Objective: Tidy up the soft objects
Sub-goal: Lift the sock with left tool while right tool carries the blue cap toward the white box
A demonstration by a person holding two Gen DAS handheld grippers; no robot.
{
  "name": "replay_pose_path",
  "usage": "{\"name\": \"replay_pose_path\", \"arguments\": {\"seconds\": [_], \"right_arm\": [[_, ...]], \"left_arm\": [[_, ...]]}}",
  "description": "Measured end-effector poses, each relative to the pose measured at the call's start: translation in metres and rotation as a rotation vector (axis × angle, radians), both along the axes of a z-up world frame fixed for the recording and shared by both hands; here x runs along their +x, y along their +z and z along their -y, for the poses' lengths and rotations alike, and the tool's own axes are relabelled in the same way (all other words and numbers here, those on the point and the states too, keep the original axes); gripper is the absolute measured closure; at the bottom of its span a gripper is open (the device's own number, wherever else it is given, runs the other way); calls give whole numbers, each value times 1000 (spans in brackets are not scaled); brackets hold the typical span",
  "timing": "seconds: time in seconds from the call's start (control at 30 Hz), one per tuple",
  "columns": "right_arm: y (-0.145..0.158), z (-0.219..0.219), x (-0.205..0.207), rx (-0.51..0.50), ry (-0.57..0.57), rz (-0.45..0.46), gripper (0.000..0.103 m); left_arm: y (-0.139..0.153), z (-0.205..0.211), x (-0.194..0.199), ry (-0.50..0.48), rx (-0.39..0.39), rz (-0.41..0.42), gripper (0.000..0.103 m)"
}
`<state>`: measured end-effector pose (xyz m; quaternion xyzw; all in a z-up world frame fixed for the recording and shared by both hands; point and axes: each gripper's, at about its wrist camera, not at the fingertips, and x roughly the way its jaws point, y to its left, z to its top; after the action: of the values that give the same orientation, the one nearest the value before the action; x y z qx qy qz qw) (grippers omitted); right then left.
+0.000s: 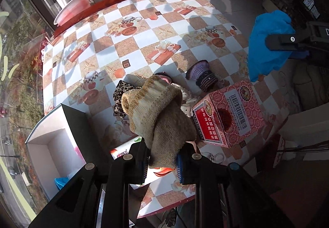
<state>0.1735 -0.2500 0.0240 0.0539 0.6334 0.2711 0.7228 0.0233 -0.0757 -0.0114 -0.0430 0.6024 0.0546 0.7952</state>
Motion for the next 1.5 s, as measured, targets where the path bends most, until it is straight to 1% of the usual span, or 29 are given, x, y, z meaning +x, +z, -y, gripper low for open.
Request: {"name": "replay_pose_path", "arguments": {"seconds": [0.17, 0.3, 0.4, 0.57, 0.93, 1.5], "right_arm": [[9, -4, -25, 11, 9, 5, 65], [15, -16, -44, 5, 44, 26, 65], [16, -26, -56, 0, 71, 43, 65], [14, -39, -70, -8, 106, 43, 65], [17, -66, -85, -23, 178, 64, 65], [19, -84, -91, -29, 216, 80, 65]], "left_arm": [[5, 5, -5, -14, 4, 21, 79], [10, 5, -10, -15, 7, 43, 79], [13, 2, -13, -8, 9, 55, 79], [17, -6, -20, 14, 3, 70, 79], [22, -26, -34, 69, 2, 96, 79], [22, -43, -43, 101, -7, 111, 79]]}}
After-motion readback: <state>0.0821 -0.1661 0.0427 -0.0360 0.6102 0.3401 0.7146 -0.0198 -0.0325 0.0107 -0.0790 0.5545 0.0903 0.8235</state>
